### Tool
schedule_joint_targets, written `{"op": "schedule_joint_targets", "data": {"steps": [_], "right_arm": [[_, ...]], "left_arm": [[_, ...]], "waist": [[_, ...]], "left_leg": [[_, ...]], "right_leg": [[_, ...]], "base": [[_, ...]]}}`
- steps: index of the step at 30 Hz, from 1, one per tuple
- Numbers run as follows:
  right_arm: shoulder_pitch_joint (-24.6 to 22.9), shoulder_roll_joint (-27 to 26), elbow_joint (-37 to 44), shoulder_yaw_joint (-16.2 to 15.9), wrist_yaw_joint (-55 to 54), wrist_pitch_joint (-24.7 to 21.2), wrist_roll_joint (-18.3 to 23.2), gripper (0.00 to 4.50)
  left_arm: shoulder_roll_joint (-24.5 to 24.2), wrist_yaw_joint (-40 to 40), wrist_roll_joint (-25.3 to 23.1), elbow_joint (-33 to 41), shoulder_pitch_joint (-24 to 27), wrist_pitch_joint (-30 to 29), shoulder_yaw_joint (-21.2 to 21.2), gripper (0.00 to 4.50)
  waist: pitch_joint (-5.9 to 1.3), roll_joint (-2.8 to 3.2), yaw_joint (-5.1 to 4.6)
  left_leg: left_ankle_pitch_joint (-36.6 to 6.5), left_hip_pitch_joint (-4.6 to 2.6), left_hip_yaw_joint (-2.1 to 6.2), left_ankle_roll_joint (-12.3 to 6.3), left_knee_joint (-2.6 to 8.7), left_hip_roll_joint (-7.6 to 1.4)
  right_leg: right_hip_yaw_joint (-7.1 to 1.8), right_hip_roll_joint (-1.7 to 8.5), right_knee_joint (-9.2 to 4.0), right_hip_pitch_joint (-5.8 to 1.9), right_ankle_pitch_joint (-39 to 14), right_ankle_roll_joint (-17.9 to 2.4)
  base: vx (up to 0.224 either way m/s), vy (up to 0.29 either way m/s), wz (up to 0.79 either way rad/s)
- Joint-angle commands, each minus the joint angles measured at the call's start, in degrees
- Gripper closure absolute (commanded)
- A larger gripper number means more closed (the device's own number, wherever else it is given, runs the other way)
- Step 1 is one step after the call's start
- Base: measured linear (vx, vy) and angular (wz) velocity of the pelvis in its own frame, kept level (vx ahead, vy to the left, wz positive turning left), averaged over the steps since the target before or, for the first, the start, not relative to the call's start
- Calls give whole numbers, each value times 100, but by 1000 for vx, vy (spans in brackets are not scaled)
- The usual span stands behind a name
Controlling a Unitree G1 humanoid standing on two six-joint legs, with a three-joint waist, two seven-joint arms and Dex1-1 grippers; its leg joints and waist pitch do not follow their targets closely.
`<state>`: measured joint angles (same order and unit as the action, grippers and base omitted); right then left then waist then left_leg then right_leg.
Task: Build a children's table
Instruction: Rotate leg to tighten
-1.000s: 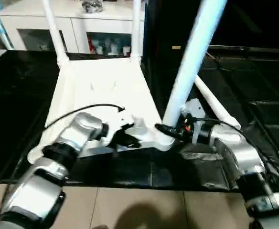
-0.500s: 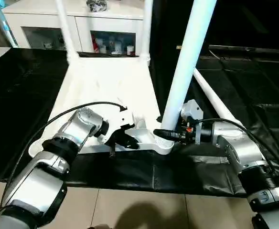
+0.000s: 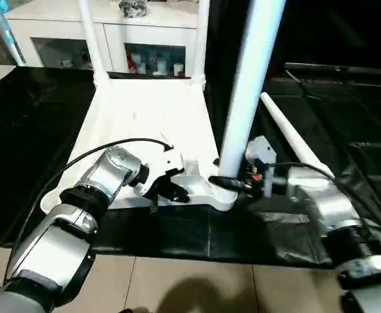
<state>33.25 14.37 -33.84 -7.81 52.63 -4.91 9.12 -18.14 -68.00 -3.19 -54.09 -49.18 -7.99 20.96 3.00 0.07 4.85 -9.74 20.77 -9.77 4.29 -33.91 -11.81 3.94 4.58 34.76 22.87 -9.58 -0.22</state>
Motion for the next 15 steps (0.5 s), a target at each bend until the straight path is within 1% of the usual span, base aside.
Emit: {"op": "schedule_joint_targets", "data": {"steps": [1, 2, 3, 4, 5, 6, 7, 8, 9, 10, 11, 12, 13, 14, 15], "right_arm": [[-264, -138, -605, -356, -278, -284, -379, 260], [-264, -138, -605, -356, -278, -284, -379, 260], [-264, -138, -605, -356, -278, -284, -379, 260], [-134, -250, -828, -231, -666, -285, -412, 261], [416, -571, -1646, 154, -1912, -234, -424, 261], [775, -755, -2137, 358, -2547, -207, -406, 261], [775, -755, -2137, 358, -2547, -207, -406, 261], [826, -781, -2204, 385, -2616, -204, -405, 261], [926, -838, -2324, 438, -2762, -238, -388, 261], [969, -864, -2376, 453, -2816, -252, -383, 261], [1069, -925, -2489, 491, -2926, -305, -350, 261], [1090, -938, -2512, 502, -2946, -323, -337, 261], [1097, -945, -2517, 505, -2946, -323, -333, 261], [1138, -982, -2551, 519, -2945, -317, -316, 261], [1138, -982, -2551, 519, -2945, -317, -316, 261]], "left_arm": [[166, 437, 345, 488, -276, -90, -443, 450], [166, 437, 345, 488, -276, -90, -443, 450], [166, 437, 345, 488, -276, -90, -443, 450], [194, 629, 390, 687, -191, -295, -574, 450], [352, 1248, 474, 1694, 294, -1057, -841, 450], [533, 1643, 491, 2408, 629, -1572, -952, 450], [533, 1643, 491, 2408, 629, -1572, -952, 450], [566, 1704, 494, 2514, 676, -1652, -961, 450], [654, 1819, 456, 2786, 806, -1788, -917, 450], [704, 1870, 450, 2925, 874, -1857, -896, 450], [843, 2030, 423, 3173, 988, -1971, -862, 450], [876, 2079, 409, 3196, 996, -1978, -854, 450], [880, 2087, 397, 3192, 993, -1970, -848, 450], [897, 2124, 328, 3176, 981, -1932, -812, 450], [897, 2124, 328, 3176, 981, -1932, -812, 450]], "waist": [[-290, -1, -44], [-288, 0, -55], [-294, 7, -55], [-299, 3, -65], [-331, -30, -157], [-311, -11, -264], [-309, 2, -314], [-300, 4, -347], [-314, -87, -366], [-342, -93, -372], [-337, -89, -400], [-333, -80, -406], [-345, -86, -400], [-362, -151, -380], [-364, -133, -369]], "left_leg": [[-2418, -116, 85, 149, 455, -88], [-2415, -98, 91, 108, 461, -80], [-2414, -105, 96, 96, 467, -84], [-2399, -96, 97, 78, 477, -88], [-2166, -12, 150, 219, 533, -163], [-2323, 33, 162, 279, 556, -153], [-2393, 34, 170, 290, 539, -146], [-2462, 20, 156, 262, 527, -120], [-2430, 18, 124, 160, 497, -91], [-2196, 31, 113, 78, 494, -108], [-2055, 57, 94, 4, 495, -117], [-2044, 49, 80, -17, 491, -115], [-2013, 13, 52, -58, 465, -105], [-1859, 6, 30, -125, 450, -96], [-1787, 3, 23, -145, 452, -99]], "right_leg": [[-153, 390, -642, -163, -3437, -809], [-143, 385, -686, -172, -3581, -668], [-142, 389, -694, -172, -3567, -637], [-142, 383, -694, -179, -3506, -628], [-158, 455, -516, -235, -3039, -886], [-94, 404, -515, -237, -3064, -883], [-89, 409, -534, -223, -3094, -881], [-67, 382, -587, -208, -3148, -843], [-66, 376, -649, -214, -3093, -797], [-76, 410, -585, -247, -2718, -918], [-73, 402, -570, -243, -2448, -995], [-74, 389, -576, -227, -2398, -1015], [-85, 382, -586, -203, -2283, -1058], [-96, 381, -556, -210, -2115, -1116], [-102, 380, -550, -209, -2037, -1145]], "base": [[0, 0, 0], [0, 0, 0], [0, 0, 0], [0, 0, 0], [-25, 27, -20], [-25, 27, -20], [-33, 29, -25], [0, 0, 0], [0, 0, 0], [0, 0, 0], [0, 0, 0], [0, 0, 0], [0, 0, 0], [0, 0, 0], [0, 0, 0]]}}
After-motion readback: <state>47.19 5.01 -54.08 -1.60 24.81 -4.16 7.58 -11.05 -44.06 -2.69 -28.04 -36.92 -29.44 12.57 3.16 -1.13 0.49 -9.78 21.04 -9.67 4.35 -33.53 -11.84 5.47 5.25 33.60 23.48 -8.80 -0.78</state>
